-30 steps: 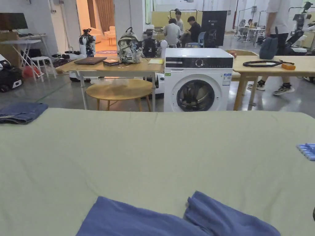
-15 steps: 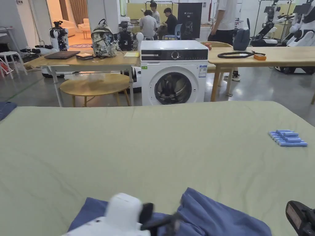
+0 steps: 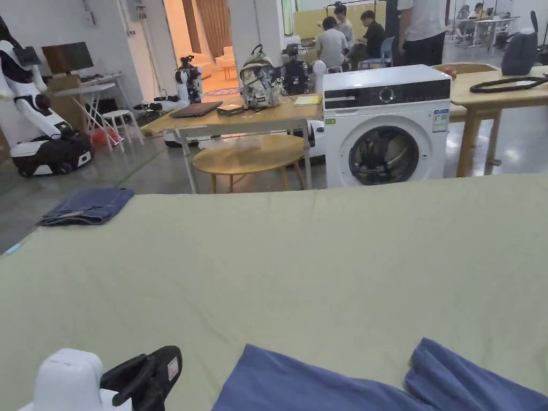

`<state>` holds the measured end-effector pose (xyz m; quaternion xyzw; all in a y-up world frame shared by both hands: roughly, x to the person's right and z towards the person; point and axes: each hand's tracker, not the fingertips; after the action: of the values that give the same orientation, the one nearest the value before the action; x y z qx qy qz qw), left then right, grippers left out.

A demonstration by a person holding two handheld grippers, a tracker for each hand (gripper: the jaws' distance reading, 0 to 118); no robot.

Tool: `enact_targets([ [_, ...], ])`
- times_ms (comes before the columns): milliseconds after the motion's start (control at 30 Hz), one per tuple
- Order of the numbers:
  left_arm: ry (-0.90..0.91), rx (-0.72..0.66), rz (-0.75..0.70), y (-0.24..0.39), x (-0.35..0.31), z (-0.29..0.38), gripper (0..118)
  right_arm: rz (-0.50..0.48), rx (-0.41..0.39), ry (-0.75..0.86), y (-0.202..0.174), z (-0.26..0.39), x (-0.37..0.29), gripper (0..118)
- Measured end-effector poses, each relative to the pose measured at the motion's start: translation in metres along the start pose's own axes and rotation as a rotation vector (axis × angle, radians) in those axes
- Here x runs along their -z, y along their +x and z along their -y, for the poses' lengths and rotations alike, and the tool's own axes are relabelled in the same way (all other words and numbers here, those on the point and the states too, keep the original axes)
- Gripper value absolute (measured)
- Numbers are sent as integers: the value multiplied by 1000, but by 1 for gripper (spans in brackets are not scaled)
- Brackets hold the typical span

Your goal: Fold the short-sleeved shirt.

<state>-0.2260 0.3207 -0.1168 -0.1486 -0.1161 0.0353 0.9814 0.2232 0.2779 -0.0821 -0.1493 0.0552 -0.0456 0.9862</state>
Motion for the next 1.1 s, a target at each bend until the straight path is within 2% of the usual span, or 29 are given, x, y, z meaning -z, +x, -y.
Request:
enact_targets([
  [133, -222, -45, 115, -18, 62, -6, 0, -1, 7, -9, 3, 5, -3, 0],
  [167, -279, -35, 132, -21, 84, -3, 17, 6, 13, -11, 5, 8, -4, 0],
  [200, -307, -33, 132, -23, 105, 0, 41, 9, 21, -15, 7, 10, -5, 0],
  [233, -332, -16, 110, -26, 129, 0, 54, 12, 34, -22, 11, 13, -6, 0],
  [267, -387, 1, 100, -29, 156, 3, 54, 22, 45, -29, 15, 16, -6, 0],
  [400, -555, -71, 129, -44, 255, 26, 54, 68, 91, -60, 33, 28, -9, 0],
  [533, -715, -159, 49, -63, 328, 63, 51, 135, 124, -99, 52, 39, -22, 0],
  [567, -736, -165, 17, -65, 338, 70, 39, 164, 125, -112, 56, 43, -26, 0],
  [633, -725, -155, 19, -61, 342, 80, 0, 217, 119, -139, 63, 49, -36, 0],
  [700, -713, -138, 20, -52, 343, 84, 0, 264, 136, -162, 70, 57, -43, 0],
  [733, -717, -131, 25, -45, 346, 87, 0, 267, 165, -182, 73, 61, -46, 0],
  [767, -725, -54, -10, -41, 341, 85, 0, 268, 197, -200, 75, 65, -47, 0],
  [833, -736, -53, 3, -42, 344, 87, 0, 243, 285, -238, 79, 73, -45, 0],
  [867, -741, -83, 5, -45, 345, 86, 0, 233, 329, -270, 80, 77, -41, 6],
  [900, -747, -105, 9, -54, 349, 85, 0, 234, 367, -305, 80, 82, -36, 26],
  [933, -747, -115, 11, -56, 349, 85, 0, 252, 417, -349, 81, 89, -28, 61],
  [967, -747, -121, 12, -57, 349, 86, 0, 278, 469, -378, 80, 98, -20, 72],
  [1100, -746, -125, 6, -55, 347, 78, 0, 211, 648, -464, 88, 137, 15, 69],
])
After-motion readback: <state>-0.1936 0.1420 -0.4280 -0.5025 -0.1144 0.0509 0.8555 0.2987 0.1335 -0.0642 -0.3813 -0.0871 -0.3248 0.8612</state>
